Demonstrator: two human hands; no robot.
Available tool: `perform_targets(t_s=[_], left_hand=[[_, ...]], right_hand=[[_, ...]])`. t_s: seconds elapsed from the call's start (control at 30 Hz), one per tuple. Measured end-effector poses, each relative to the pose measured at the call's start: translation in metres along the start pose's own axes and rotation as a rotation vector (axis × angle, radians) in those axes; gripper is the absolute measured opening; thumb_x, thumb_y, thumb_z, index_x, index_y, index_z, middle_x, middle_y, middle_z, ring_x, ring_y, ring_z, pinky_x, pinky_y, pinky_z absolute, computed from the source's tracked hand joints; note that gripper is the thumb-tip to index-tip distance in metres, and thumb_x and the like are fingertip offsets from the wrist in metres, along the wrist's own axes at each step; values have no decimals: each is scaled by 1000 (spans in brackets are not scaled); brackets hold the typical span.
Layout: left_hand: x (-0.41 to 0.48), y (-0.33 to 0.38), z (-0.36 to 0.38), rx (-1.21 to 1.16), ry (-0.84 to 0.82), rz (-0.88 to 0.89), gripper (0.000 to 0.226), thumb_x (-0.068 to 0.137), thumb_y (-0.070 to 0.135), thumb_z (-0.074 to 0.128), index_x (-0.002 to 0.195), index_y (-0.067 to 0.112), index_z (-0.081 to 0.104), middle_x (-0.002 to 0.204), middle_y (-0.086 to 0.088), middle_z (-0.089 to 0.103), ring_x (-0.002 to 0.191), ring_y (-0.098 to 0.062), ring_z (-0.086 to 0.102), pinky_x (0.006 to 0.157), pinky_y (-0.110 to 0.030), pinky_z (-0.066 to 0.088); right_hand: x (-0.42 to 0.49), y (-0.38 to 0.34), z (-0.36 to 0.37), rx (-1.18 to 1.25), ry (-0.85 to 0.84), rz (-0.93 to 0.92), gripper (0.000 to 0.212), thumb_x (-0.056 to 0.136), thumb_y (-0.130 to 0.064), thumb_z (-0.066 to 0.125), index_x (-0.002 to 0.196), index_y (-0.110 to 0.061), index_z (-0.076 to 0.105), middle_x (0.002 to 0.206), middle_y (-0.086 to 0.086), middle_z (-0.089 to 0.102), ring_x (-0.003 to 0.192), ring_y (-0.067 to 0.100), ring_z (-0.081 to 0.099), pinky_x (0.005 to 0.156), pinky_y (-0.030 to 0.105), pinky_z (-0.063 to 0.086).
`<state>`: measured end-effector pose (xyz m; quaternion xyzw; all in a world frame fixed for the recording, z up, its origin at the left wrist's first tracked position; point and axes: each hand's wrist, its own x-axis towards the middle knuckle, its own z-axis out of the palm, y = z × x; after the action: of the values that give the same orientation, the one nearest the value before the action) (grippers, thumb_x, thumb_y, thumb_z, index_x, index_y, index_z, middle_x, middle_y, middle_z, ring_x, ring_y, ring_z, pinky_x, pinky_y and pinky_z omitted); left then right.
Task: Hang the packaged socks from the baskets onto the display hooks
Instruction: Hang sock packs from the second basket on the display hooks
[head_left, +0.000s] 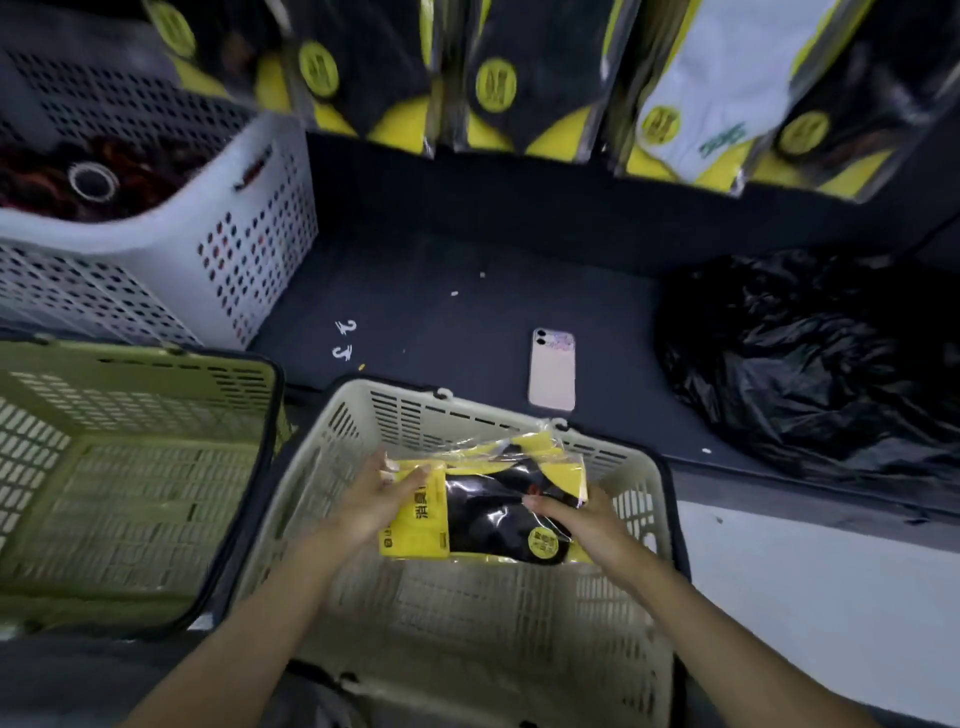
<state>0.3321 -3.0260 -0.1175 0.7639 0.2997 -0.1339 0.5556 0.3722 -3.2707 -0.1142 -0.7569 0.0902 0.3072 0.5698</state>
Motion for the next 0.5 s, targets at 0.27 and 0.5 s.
perform_targets(t_s=[0.27,0.5], left_hand=[[-86,135,-41,-385,121,122,130,55,63,75,151,20,-1,158,-6,15,140,-25,28,115,-41,21],[-130,233,-26,-793,-251,500,57,55,46,81,104,22,66,99,8,74,98,-12,68,76,-26,51]], right_hand=[[-78,-120,-45,532,96,-156,80,55,-39,84,127,-15,59,125,11,64,113,31,62,103,50,44],[-119,-182,-45,586,-94,-352,61,65,-41,75,123,-24,62,118,1,69,107,21,67,78,36,56]])
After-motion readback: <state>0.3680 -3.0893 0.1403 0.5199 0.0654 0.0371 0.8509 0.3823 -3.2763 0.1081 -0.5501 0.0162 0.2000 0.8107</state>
